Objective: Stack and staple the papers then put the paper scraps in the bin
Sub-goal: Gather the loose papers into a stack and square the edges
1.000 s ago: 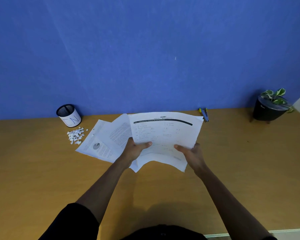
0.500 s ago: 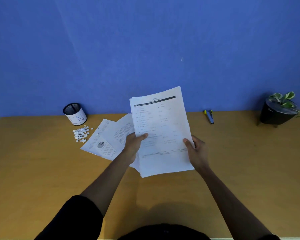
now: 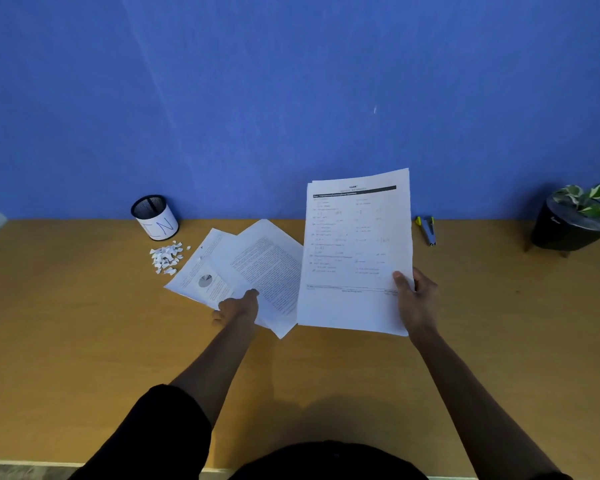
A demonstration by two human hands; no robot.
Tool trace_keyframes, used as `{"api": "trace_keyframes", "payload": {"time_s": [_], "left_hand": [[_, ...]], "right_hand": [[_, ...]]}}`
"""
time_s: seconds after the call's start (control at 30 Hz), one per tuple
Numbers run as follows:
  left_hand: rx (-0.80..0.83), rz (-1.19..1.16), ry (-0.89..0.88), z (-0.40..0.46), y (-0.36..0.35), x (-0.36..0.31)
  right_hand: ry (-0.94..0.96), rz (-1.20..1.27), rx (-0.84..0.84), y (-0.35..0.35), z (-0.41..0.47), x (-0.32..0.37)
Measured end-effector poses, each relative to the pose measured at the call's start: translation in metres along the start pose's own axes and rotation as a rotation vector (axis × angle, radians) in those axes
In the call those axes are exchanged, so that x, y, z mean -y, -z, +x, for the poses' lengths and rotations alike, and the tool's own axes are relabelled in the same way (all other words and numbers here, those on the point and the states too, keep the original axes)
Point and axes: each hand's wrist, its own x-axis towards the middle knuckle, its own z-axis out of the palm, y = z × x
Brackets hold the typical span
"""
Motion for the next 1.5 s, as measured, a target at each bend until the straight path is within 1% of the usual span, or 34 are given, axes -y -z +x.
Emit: {"api": "trace_keyframes", "payload": {"time_s": [0.1, 0.17, 0.23, 0.3, 0.33, 0.37, 0.4, 0.47, 0.5, 0.53, 0.63, 0.67, 0.77, 0.83, 0.87, 1.0, 1.1, 1.2, 1.27, 1.33, 1.5], "left_hand": [[-0.031, 0.132, 0.07, 0.003, -0.003, -0.001], [-0.042, 0.155, 0.112, -0.001, -0.005, -0.008], [-0.043, 0.129, 0.115, -0.004, -0.009, -0.011], [-0.019, 0.052, 0.157, 0.029, -0.03, -0.002], [-0.031, 0.019, 0.173, 0.063, -0.051, 0.008], [-0.077, 0.029, 0.188, 0.112, -0.085, 0.025], [-0.089, 0.028, 0.207, 0.145, -0.109, 0.039], [-0.144, 0.061, 0.189, 0.175, -0.138, 0.052], [-0.163, 0.105, 0.187, 0.159, -0.128, 0.043], [-0.179, 0.167, 0.172, 0.121, -0.102, 0.029], [-0.095, 0.243, 0.21, 0.029, -0.036, -0.006], [-0.084, 0.272, 0.236, 0.013, -0.026, -0.015], [-0.089, 0.274, 0.267, 0.005, -0.018, -0.03], [-0.121, 0.206, 0.284, 0.013, -0.023, -0.031], [-0.103, 0.236, 0.293, 0.012, -0.023, -0.032], [-0.148, 0.269, 0.277, 0.009, -0.025, -0.034], [-0.162, 0.17, 0.26, 0.006, -0.029, -0.033], [-0.188, -0.054, 0.199, 0.006, -0.033, -0.027], [-0.194, -0.218, 0.192, 0.003, -0.032, -0.025], [-0.19, -0.324, 0.176, -0.006, -0.028, -0.023], [-0.13, -0.295, -0.015, -0.017, -0.015, -0.007]], "right_hand": [[0.01, -0.011, -0.002, 0.003, 0.0, 0.002], [0.015, -0.014, -0.003, 0.004, 0.0, 0.004], [0.009, -0.011, -0.004, 0.005, 0.001, 0.004], [0.003, -0.013, -0.008, 0.006, 0.003, 0.005], [0.004, -0.016, -0.008, 0.007, 0.003, 0.006], [0.006, -0.015, -0.008, 0.008, 0.005, 0.007], [0.007, -0.011, -0.007, 0.009, 0.005, 0.008], [0.006, -0.005, -0.004, 0.013, 0.007, 0.009], [0.007, -0.004, -0.004, 0.014, 0.008, 0.008], [0.009, -0.005, -0.006, 0.016, 0.008, 0.008], [0.018, -0.022, -0.009, 0.019, 0.01, 0.007], [0.019, -0.024, -0.006, 0.019, 0.011, 0.006], [0.015, -0.026, 0.0, 0.018, 0.011, 0.002], [0.009, -0.019, 0.005, 0.017, 0.011, 0.0], [0.008, -0.014, 0.01, 0.017, 0.011, -0.001], [-0.011, 0.017, 0.022, 0.015, 0.012, -0.002], [-0.03, 0.034, 0.018, 0.013, 0.012, -0.001], [-0.046, 0.051, 0.021, 0.012, 0.01, 0.0], [-0.042, 0.049, 0.02, 0.012, 0.01, 0.001], [-0.036, 0.049, 0.027, 0.011, 0.01, 0.001], [-0.037, 0.048, 0.058, 0.011, 0.014, 0.0]]}}
